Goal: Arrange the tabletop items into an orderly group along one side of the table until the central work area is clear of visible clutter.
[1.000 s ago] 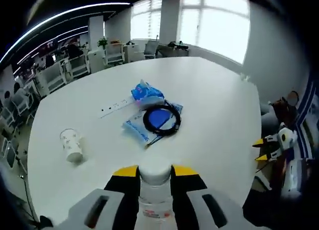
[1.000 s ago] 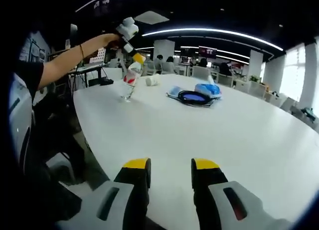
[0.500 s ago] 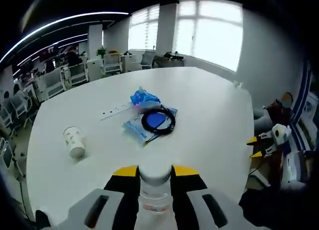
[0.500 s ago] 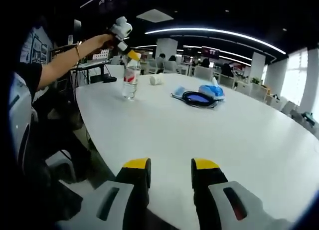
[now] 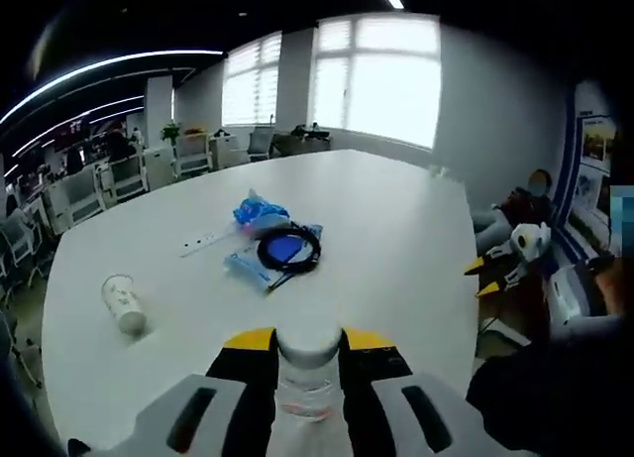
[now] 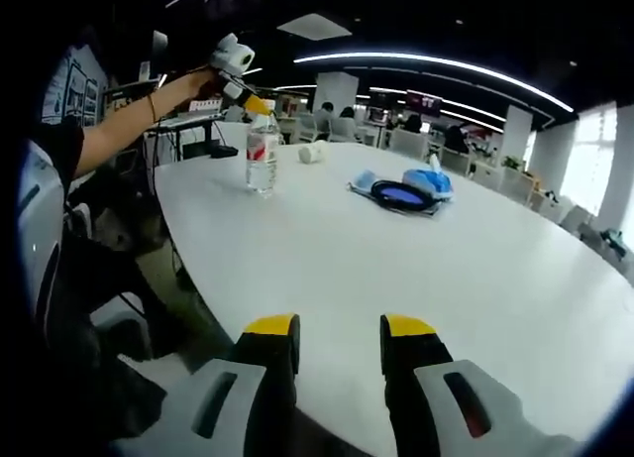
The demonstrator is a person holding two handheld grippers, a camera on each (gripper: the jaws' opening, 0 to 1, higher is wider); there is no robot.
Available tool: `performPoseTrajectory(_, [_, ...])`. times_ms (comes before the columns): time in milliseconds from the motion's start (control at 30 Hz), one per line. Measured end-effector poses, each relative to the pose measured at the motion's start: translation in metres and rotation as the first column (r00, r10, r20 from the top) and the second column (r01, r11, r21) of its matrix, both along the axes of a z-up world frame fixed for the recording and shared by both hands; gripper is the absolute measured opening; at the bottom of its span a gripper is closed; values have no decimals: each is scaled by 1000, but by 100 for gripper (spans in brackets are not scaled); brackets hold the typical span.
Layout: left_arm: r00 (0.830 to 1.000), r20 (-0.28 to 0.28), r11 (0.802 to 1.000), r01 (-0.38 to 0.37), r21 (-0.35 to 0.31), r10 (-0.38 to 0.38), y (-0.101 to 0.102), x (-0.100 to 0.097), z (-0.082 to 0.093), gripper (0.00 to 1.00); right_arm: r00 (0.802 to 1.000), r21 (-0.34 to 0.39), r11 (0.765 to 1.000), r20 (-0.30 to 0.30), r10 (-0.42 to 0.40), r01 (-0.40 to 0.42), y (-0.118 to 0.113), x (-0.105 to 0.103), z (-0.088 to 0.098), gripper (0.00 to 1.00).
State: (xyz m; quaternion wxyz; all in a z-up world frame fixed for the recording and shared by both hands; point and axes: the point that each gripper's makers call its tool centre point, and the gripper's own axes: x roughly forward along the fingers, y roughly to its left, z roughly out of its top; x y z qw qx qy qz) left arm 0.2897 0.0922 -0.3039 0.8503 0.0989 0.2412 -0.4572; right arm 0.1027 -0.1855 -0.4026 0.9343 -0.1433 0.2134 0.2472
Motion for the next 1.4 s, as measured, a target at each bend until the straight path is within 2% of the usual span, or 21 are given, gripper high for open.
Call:
performPoseTrajectory(200, [1000,-4,999,-3,-40,2,6,6,2,22,1000,-2,1000,-2,-10,10,0,1,-1,30])
performPoseTrajectory(467, [1000,3,998,-2,-68,2,5,6,3,22,1000,-7,1000,-10,-9,8,2,1,-3,30])
performPoseTrajectory(633, [1000,14,994,23,-111,-21,1,4,3,23,1000,-11,1000,-11,-8,7,3,2,-4,30])
performPoseTrajectory(700, [994,75,992,81,-98,-73,-2,2,4,28,1000,-12,1000,-13,-7,6,3,2,-4,30])
performPoseTrajectory(733, [995,77,992,77,-96,-70,-2,1,3,32,1000,-12,1000,-15,-6,5,3,2,-4,30])
performPoseTrajectory(800, [996,79,995,56,-87,-50,2,3,1,35,1000,-15,1000,-14,-3,3,3,2,-4,30])
performPoseTrajectory(1100, [997,76,989,0,-150,11,13,3,-3,46,1000,-16,1000,-23,2,-3,5,2,-7,30])
performPoseTrajectory(1133, [997,80,989,-5,-150,17,13,2,-4,48,1000,-16,1000,-23,1,-2,5,2,-7,30])
performPoseTrajectory(1200, [992,123,991,-19,-135,36,19,6,-3,54,1000,-11,1000,-24,0,-1,5,2,-7,30])
performPoseTrajectory(1300, [988,138,987,-40,-152,62,23,9,-2,58,1000,-10,1000,-24,2,-2,5,2,-7,30])
performPoseTrajectory(1367, [989,121,982,-58,-181,80,24,9,-1,58,1000,-10,1000,-24,3,-3,5,2,-7,30])
performPoseTrajectory(1400, [985,109,970,-104,-220,130,29,8,0,58,1000,-10,1000,-23,8,-8,6,2,-7,30])
